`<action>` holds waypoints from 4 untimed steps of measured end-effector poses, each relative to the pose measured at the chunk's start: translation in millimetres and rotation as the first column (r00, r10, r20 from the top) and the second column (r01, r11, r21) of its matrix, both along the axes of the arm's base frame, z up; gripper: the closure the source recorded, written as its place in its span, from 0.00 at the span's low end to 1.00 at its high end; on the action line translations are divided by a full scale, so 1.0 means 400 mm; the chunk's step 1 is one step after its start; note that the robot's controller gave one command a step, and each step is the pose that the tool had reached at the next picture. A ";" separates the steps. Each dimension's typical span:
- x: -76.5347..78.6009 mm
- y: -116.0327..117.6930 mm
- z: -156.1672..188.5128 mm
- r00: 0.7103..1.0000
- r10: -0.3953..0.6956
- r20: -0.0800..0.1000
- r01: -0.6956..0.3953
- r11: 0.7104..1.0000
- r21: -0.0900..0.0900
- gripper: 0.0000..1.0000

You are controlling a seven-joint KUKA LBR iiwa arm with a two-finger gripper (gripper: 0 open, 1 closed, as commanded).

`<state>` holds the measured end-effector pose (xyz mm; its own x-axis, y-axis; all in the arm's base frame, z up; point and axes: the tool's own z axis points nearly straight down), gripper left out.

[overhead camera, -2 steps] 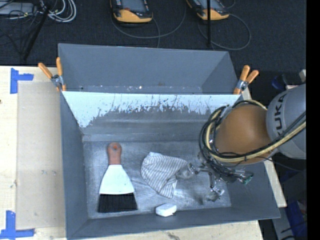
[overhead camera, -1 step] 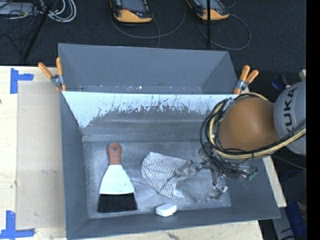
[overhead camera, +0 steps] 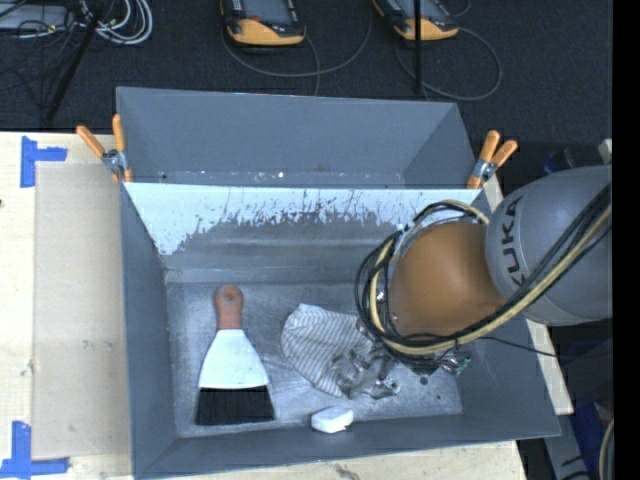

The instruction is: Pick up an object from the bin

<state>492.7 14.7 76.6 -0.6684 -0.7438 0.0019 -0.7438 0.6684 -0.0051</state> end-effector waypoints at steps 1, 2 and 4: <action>0.000 0.000 0.000 1.000 0.001 0.000 -0.001 1.000 0.000 1.00; -0.004 0.027 0.096 1.000 0.014 -0.011 -0.014 1.000 0.006 1.00; 0.009 0.022 -0.016 1.000 -0.031 0.001 0.031 0.999 0.008 0.00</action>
Offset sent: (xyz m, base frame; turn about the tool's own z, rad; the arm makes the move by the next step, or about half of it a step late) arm 0.0098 0.0315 0.1566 -0.0533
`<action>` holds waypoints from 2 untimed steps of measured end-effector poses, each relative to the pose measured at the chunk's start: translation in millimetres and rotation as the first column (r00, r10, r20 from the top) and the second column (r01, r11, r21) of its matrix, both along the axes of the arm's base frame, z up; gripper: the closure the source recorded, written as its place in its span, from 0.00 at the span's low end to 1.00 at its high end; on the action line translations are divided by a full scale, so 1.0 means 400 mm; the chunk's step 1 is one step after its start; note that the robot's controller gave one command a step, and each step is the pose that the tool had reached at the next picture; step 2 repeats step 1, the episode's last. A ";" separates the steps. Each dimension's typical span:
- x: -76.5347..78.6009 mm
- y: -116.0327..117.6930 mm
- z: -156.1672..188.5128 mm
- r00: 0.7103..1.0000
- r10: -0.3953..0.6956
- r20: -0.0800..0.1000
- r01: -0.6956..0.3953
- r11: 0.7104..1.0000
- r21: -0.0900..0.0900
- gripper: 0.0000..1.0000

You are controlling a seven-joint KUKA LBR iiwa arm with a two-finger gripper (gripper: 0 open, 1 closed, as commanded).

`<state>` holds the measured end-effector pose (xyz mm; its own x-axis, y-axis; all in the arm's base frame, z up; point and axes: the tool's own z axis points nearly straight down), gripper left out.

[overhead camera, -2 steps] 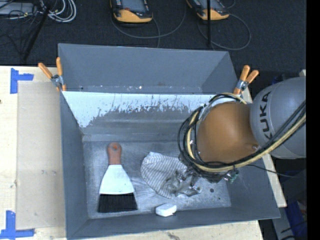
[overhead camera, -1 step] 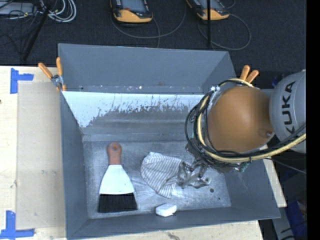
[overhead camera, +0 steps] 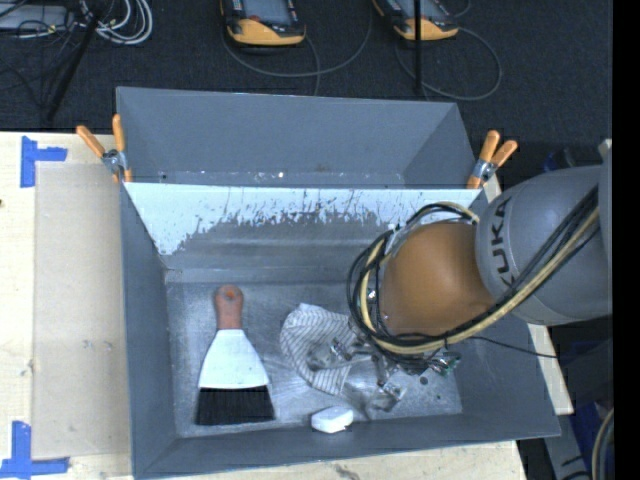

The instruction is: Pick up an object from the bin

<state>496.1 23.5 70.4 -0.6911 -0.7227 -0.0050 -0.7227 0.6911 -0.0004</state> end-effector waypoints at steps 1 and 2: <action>-0.006 -0.010 0.010 1.000 0.004 -0.016 -0.004 1.000 -0.013 1.00; -0.006 -0.010 0.010 1.000 0.004 -0.016 -0.004 1.000 -0.013 1.00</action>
Offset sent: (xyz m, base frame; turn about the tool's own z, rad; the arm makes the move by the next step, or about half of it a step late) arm 0.0000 0.0000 0.0000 0.0000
